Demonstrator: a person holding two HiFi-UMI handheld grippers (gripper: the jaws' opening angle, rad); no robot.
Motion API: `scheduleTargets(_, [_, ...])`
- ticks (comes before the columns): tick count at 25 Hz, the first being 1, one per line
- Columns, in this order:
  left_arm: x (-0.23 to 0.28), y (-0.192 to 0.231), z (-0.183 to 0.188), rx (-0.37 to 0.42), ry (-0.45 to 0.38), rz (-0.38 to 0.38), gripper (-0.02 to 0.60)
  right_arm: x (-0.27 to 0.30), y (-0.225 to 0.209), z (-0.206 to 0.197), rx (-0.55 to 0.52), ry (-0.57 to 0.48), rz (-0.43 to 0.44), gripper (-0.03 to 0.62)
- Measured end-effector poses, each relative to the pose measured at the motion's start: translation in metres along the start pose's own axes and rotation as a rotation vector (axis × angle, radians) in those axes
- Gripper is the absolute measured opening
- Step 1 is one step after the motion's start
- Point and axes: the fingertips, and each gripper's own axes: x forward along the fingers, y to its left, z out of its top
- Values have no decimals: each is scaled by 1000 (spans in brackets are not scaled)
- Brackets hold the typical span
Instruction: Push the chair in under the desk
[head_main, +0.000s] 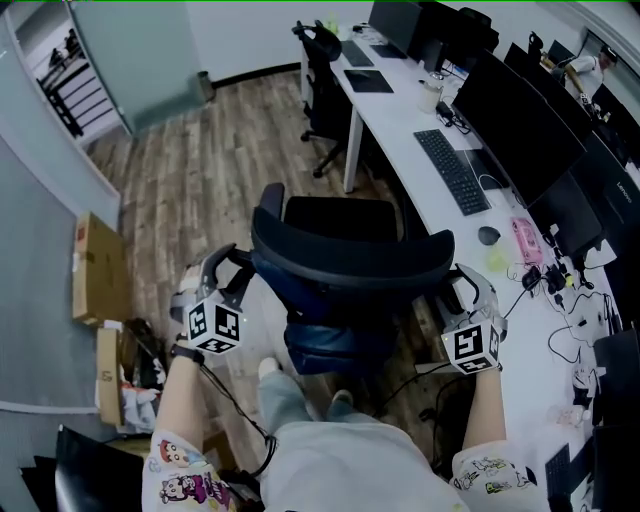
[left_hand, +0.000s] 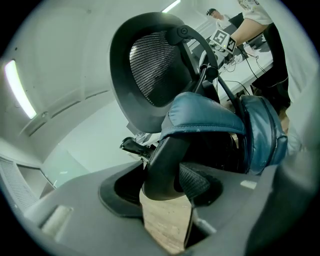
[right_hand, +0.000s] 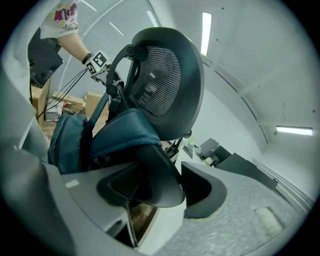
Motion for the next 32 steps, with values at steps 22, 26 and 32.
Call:
scheduleTargets(22, [86, 86, -49, 115, -241, -154, 232, 37, 38, 60, 119, 201, -218, 255])
scheduleTargets(26, [94, 92, -51, 140, -266, -173, 232, 38, 44, 65, 134, 220, -246, 255])
scheduleTargets(32, [103, 97, -52, 168, -271, -193, 232, 39, 48, 71, 139, 235, -267, 253])
